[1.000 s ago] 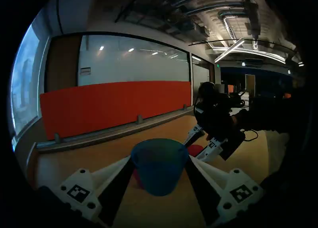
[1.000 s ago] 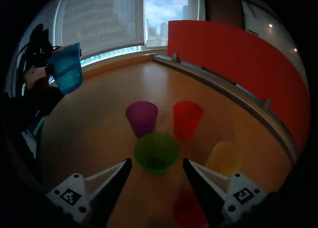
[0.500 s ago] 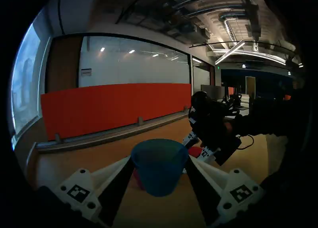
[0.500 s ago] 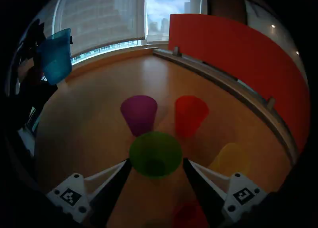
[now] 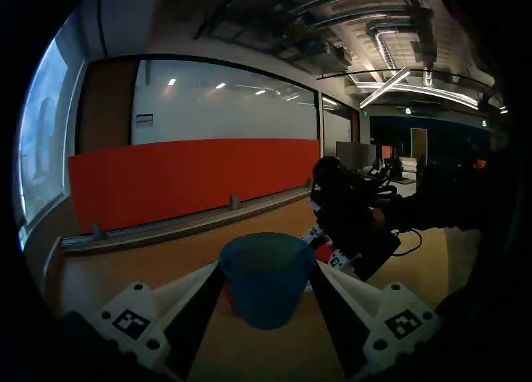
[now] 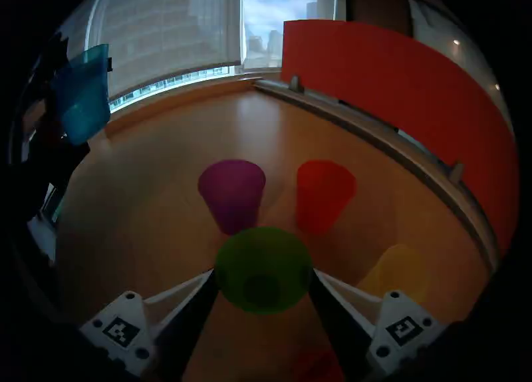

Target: Pour water

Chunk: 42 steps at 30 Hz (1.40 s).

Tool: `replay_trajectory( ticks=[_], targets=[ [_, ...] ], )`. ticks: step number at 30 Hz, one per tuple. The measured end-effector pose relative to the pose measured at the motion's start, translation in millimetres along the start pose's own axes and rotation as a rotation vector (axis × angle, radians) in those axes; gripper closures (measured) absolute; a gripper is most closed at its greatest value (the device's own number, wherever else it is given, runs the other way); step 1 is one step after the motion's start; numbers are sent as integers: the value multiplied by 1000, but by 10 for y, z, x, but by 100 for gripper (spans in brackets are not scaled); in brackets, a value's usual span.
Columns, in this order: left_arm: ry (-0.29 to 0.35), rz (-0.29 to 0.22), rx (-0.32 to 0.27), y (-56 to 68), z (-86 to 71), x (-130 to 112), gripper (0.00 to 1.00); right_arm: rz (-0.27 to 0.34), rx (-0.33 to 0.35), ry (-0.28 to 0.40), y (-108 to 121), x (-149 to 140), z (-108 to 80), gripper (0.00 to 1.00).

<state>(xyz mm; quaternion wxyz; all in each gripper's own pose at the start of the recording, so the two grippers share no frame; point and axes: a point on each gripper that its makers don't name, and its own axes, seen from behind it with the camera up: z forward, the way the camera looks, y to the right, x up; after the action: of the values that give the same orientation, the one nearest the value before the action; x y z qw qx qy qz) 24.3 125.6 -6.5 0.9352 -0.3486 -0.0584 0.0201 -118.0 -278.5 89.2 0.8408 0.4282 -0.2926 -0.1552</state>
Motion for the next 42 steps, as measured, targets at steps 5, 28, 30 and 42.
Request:
replay_trajectory(
  ticks=[5, 28, 30, 42],
  targets=[
    [-3, -1, 1, -8, 7, -11, 14, -3, 1, 7, -18, -3, -13, 9],
    [1, 6, -8, 123, 27, 107, 14, 47, -41, 182, -29, 242, -881, 9],
    [1, 8, -9, 147, 36, 112, 14, 46, -51, 203, -27, 277, -980, 9],
    [6, 19, -27, 345, 94, 178, 14, 40, -70, 329, -104, 468, -1473, 9]
  ],
)
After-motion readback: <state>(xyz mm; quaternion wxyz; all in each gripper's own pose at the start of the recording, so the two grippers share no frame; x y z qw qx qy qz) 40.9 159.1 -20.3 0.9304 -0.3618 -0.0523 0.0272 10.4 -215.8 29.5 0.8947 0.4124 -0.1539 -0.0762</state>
